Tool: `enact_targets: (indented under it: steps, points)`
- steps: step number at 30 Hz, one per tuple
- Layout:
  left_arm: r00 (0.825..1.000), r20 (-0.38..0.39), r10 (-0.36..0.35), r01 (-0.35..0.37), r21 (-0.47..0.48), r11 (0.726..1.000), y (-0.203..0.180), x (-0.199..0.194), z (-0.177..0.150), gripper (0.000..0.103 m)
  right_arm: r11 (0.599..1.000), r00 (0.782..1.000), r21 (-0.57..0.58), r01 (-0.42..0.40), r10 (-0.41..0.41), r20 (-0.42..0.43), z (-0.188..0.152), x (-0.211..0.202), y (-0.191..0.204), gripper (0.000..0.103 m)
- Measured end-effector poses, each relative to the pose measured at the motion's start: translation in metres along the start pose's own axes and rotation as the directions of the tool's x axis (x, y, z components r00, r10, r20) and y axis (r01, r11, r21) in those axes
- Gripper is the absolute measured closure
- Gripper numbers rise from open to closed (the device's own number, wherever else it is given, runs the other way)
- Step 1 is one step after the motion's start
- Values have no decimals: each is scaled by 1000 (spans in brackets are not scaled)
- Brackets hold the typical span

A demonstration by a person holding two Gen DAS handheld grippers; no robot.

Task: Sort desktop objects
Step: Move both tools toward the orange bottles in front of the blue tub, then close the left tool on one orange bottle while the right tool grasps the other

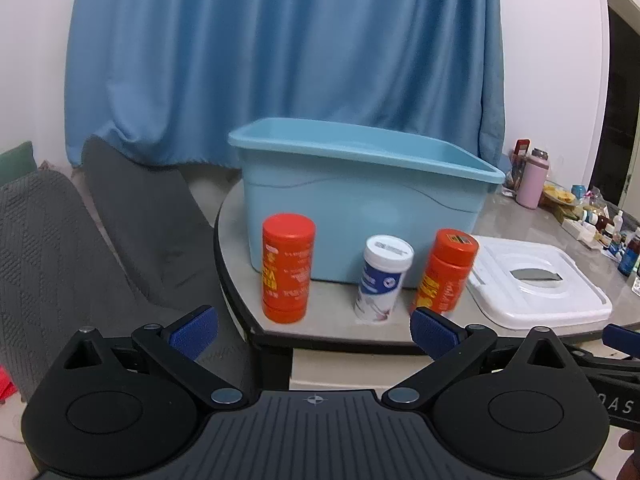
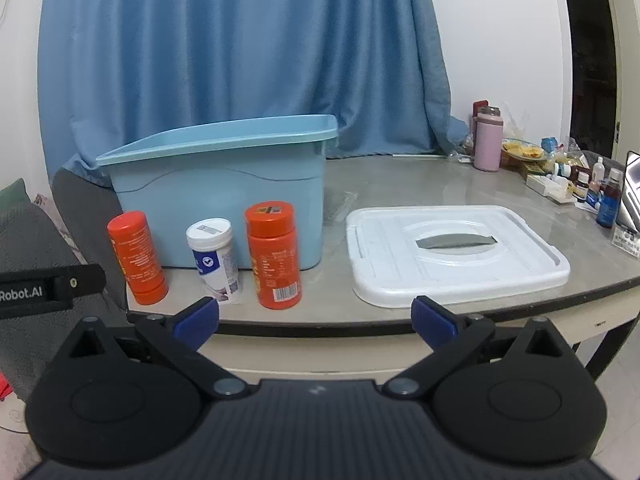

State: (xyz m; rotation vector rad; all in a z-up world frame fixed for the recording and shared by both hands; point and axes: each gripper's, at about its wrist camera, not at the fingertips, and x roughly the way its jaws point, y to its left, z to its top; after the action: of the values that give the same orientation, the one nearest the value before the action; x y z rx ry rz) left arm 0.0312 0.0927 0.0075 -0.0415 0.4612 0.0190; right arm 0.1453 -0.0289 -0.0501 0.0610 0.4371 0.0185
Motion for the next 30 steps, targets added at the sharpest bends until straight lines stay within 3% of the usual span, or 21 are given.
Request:
enact_targets:
  steps: [30]
  points:
    - [1000, 0, 21, -21, 27, 999, 12, 135, 1, 1, 1000, 1000, -24, -13, 13, 26, 6, 123, 31, 0]
